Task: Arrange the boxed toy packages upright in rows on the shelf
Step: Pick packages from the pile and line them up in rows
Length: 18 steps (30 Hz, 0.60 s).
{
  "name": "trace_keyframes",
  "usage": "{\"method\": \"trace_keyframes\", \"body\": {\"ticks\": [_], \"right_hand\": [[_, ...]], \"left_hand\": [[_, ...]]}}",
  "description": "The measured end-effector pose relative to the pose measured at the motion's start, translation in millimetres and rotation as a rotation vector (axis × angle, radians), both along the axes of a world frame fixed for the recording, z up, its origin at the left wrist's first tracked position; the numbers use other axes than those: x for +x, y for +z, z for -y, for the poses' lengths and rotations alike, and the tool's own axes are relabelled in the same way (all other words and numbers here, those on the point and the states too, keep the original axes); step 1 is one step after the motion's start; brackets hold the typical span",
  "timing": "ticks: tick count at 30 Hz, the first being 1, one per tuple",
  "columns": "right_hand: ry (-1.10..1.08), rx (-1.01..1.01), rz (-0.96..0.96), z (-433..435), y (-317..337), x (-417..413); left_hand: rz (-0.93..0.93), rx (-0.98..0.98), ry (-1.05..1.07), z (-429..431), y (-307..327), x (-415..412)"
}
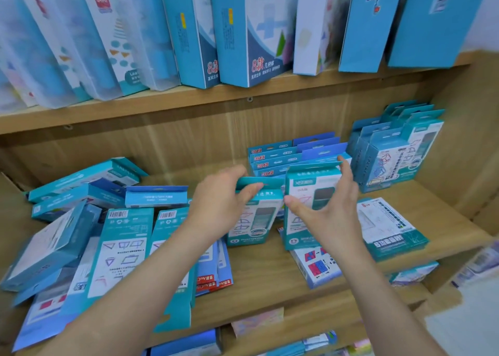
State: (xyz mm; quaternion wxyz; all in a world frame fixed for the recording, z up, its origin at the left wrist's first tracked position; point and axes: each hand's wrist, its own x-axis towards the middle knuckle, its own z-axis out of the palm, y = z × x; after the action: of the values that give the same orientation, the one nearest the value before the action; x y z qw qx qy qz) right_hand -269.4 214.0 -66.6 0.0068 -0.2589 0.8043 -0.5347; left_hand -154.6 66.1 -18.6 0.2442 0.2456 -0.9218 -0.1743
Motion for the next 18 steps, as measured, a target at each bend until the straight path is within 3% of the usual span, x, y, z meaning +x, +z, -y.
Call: {"method": "trace_keyframes", "body": {"ticks": [5,7,9,13,18], "right_hand": [[0.009,0.113,-0.1,8.8,-4.1,5.0],[-0.02,0.149,-0.133,13.9,-11.2,6.0],[-0.043,0.171,-0.14,17.2,-14.9,6.1],[-0.036,0.137,-0.089,9.2,-8.4,-0.3],[-0.079,-0.072,-0.107,-42.9,27.2,-43.1]], "left_hand": [[-0.157,0.58,0.056,14.1,-7.6,2.2],[-0.119,0.75,-0.016,15.5,-11.4,7.0],[-0.005,0.695,-0.081,15.8,-17.3,10.9],[0.164,0.296,0.032,15.8,-19.4,10.7],[-0.036,0.156,0.067,3.8,8.5,10.9]]}}
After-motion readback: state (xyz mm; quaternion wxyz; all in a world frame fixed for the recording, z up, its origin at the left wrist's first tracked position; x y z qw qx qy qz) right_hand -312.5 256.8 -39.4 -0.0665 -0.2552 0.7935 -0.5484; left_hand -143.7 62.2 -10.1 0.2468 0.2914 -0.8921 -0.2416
